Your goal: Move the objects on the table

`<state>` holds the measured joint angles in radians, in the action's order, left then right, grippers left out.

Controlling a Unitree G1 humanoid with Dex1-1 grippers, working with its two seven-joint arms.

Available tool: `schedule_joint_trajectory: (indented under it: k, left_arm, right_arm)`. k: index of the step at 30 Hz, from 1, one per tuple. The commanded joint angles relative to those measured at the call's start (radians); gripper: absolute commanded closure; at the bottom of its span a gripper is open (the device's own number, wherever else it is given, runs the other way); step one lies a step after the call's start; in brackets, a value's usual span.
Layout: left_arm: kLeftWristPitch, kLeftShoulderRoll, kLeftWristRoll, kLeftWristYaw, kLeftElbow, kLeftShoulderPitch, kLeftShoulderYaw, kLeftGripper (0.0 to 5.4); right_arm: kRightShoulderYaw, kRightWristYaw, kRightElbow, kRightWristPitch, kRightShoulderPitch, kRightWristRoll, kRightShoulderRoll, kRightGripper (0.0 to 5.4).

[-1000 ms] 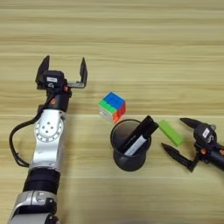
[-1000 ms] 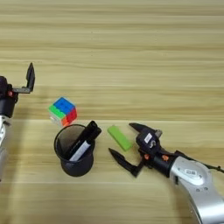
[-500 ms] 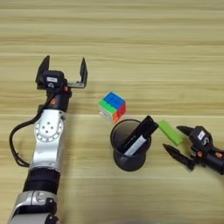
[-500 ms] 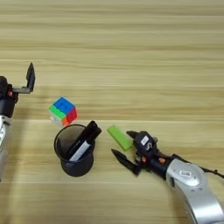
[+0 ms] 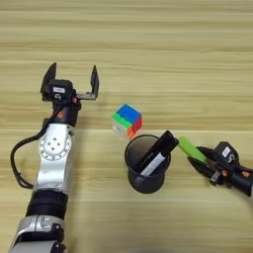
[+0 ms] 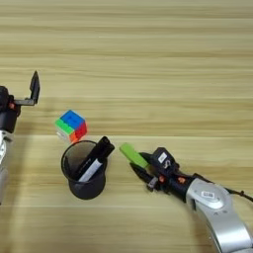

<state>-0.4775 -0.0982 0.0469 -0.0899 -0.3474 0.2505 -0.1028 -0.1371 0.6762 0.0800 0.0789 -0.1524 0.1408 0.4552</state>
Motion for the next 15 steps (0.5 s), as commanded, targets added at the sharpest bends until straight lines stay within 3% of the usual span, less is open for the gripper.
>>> schedule_joint_trajectory:
  k: [1, 15]
  left_arm:
    - [-0.003, -0.005, 0.001, -0.005, -0.010, 0.011, 0.001, 0.00]
    - [-0.009, 0.002, 0.007, -0.019, -0.014, 0.014, 0.008, 0.00]
  right_arm:
    - [-0.003, -0.007, -0.022, 0.025, 0.003, -0.024, 0.013, 4.00]
    - [0.059, 0.005, 0.019, 0.028, 0.094, 0.007, 0.040, 4.00]
